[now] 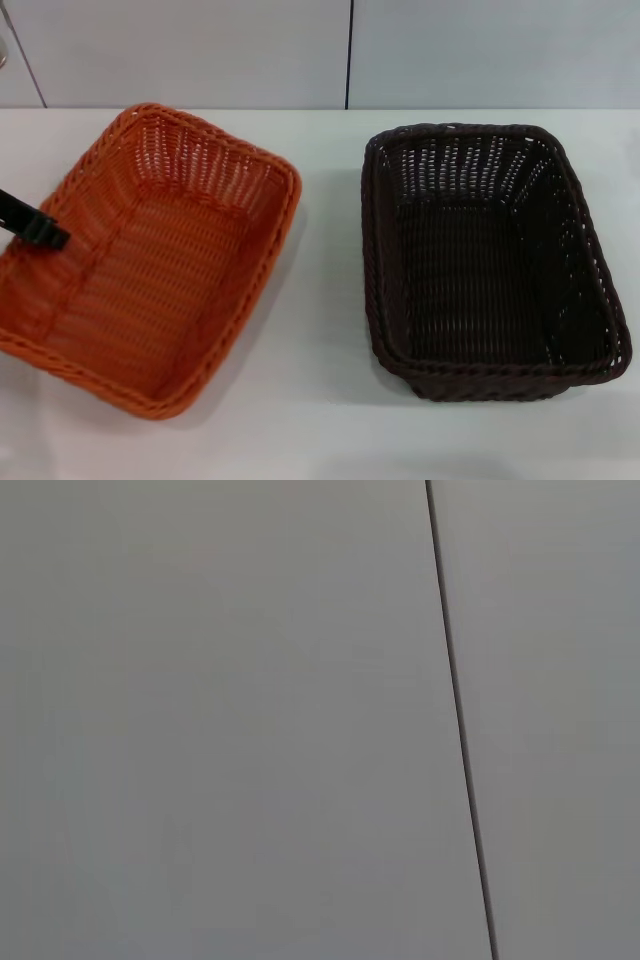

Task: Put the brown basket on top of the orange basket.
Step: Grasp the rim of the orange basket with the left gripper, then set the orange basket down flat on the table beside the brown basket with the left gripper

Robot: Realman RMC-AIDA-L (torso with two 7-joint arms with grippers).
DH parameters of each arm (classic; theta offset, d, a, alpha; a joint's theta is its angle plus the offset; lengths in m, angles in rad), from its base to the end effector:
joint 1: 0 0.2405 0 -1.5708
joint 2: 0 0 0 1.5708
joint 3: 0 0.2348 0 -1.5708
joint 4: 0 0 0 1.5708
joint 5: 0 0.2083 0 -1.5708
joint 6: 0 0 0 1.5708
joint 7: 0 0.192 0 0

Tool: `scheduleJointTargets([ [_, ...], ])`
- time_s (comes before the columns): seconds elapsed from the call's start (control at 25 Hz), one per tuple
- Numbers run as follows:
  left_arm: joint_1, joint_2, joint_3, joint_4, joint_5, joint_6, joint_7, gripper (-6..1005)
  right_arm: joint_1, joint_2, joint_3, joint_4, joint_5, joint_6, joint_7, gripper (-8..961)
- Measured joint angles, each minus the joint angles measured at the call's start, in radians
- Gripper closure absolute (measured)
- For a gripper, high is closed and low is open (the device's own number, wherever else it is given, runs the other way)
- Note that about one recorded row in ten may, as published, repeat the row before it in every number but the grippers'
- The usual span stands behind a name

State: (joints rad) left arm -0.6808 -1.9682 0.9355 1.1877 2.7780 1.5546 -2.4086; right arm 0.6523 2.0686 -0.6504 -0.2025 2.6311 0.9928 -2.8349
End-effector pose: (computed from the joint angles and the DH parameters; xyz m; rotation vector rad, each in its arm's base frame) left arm -0.2597 0.3962 0.0746 -2.2767 -1.1020 0.4465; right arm 0.2893 0.4524 0.0937 -1.3340 0.5392 0.7620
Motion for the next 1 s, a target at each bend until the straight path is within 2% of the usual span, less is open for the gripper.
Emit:
scheduleJointTargets([
  [0.08, 0.000, 0.000, 0.000, 0.000, 0.000, 0.000, 0.000, 803, 0.001, 0.000, 0.000, 0.000, 0.000, 0.000, 0.000, 287],
  [0.12, -0.001, 0.001, -0.002, 0.038, 0.021, 0.021, 0.084, 802, 0.001, 0.000, 0.000, 0.000, 0.000, 0.000, 0.000, 287],
  [0.28, -0.007, -0.007, 0.001, 0.075, 0.025, 0.042, 0.183, 797, 0.001, -0.001, 0.000, -0.002, 0.000, 0.000, 0.000, 287],
  [0.32, -0.016, -0.029, 0.004, 0.091, 0.022, 0.034, 0.272, 796, 0.001, -0.001, 0.000, -0.002, 0.000, 0.000, 0.000, 287],
  [0.4, -0.038, -0.069, 0.020, 0.090, 0.034, 0.004, 0.346, 794, 0.001, -0.001, 0.000, -0.003, 0.000, 0.000, 0.000, 287],
  [0.44, -0.038, -0.069, 0.020, 0.090, 0.034, 0.004, 0.346, 793, 0.001, -0.001, 0.000, -0.003, 0.000, 0.000, 0.000, 287],
  [0.48, -0.058, -0.084, 0.042, 0.072, 0.042, -0.011, 0.364, 792, -0.001, -0.001, 0.000, -0.003, 0.000, -0.001, 0.000, 287],
  [0.64, -0.109, -0.087, 0.117, -0.004, 0.044, -0.026, 0.368, 788, -0.004, -0.001, 0.000, -0.002, 0.000, 0.000, 0.000, 287],
  [0.68, -0.123, -0.092, 0.181, -0.034, 0.039, -0.053, 0.368, 787, -0.005, -0.001, 0.000, 0.001, 0.000, 0.000, 0.000, 287],
  [0.76, -0.125, -0.096, 0.237, -0.043, 0.026, -0.091, 0.365, 785, -0.005, -0.001, 0.000, 0.002, 0.000, 0.000, 0.000, 287],
  [0.8, -0.126, -0.099, 0.292, -0.051, -0.010, -0.137, 0.359, 784, -0.007, -0.001, 0.000, 0.004, 0.000, -0.001, 0.000, 287],
  [1.0, -0.138, -0.100, 0.359, -0.074, -0.122, -0.197, 0.363, 778, -0.011, 0.000, 0.000, 0.006, 0.000, -0.001, 0.000, 287],
])
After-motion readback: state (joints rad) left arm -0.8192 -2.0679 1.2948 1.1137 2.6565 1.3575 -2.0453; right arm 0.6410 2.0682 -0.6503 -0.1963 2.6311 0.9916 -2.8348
